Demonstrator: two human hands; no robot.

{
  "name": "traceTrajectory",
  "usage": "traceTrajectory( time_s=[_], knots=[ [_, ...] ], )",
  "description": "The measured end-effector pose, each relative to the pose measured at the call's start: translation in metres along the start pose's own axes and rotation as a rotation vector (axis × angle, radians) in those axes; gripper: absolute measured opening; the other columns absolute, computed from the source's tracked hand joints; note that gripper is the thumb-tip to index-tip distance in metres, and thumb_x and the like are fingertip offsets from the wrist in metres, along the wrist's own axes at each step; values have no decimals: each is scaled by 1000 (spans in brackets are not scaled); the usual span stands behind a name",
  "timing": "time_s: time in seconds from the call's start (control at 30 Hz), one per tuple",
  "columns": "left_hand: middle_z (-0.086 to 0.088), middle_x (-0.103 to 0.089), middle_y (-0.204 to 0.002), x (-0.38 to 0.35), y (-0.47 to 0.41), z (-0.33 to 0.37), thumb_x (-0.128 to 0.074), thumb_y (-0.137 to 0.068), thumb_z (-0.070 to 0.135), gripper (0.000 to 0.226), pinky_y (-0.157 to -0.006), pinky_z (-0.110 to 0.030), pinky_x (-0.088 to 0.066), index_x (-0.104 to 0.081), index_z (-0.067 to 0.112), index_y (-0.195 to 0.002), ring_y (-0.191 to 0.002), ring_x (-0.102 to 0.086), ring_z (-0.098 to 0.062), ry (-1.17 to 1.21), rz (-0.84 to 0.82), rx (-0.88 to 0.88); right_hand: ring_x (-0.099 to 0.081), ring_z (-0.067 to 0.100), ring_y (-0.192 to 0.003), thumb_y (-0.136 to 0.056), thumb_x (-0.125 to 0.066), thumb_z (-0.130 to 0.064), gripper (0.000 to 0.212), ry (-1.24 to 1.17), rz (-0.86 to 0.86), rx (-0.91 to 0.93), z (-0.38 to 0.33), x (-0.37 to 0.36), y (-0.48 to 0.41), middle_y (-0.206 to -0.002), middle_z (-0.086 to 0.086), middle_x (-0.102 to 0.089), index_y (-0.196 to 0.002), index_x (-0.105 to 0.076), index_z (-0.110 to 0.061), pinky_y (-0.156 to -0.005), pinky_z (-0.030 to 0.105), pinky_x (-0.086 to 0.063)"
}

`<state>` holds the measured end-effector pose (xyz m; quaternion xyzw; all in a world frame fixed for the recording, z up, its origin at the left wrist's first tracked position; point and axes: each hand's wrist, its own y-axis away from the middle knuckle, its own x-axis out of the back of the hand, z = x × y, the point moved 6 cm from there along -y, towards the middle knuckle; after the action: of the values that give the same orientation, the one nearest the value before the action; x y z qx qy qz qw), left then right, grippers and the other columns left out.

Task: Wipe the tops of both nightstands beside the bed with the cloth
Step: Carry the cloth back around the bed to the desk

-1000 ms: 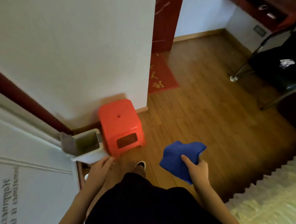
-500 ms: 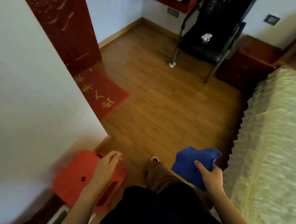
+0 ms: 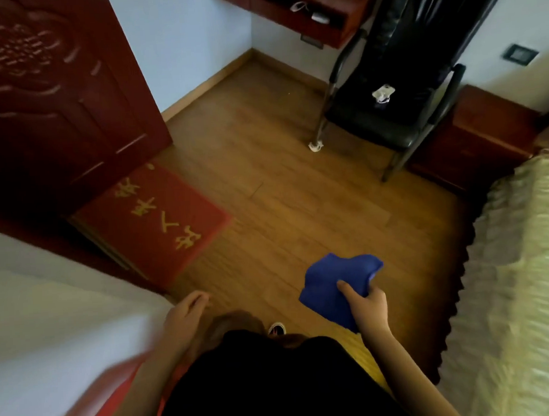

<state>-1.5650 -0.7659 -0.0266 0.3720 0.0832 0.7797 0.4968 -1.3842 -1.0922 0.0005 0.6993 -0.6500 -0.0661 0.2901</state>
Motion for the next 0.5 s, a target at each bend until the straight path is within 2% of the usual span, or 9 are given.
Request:
traceTrajectory(
  time_s=[0.07,0.27,0.4,0.5],
  knots=[
    [-10,-68,-115,11,-21,11,-55,-94,10,22,-97,-45,-46,-66,11,-113,-107,-62,-28,-26,15,18,-69,15,-77,-82,-74,-24,15,-16,-41,13,-33,-18,-29,-86,-3,-70,-85,-60,-24,-61,31,-52],
    [-4,-70,-103,35,-101,52,-44,-100,21,23,-97,-46,-46,-67,18,-101,-104,-62,-22,185,41,121,-70,16,-77,-81,-75,-24,15,-55,-88,10,-101,-66,-116,-87,-2,-71,-88,-61,-21,-61,30,-53],
    [1,-69,-105,47,-192,77,-42,-101,29,23,-97,-47,-45,-66,27,-101,-104,-61,-19,157,-21,145,-69,17,-78,-82,-74,-25,16,-66,-72,-19,-137,-91,-184,-88,-1,-71,-90,-61,-20,-61,29,-53],
    [4,-70,-101,52,-268,120,-43,-100,32,23,-92,-42,-48,-66,31,-97,-101,-63,-17,129,-87,114,-69,19,-81,-81,-75,-24,19,-81,-11,-41,-167,-99,-232,-90,0,-70,-92,-60,-19,-64,32,-53]
  ],
)
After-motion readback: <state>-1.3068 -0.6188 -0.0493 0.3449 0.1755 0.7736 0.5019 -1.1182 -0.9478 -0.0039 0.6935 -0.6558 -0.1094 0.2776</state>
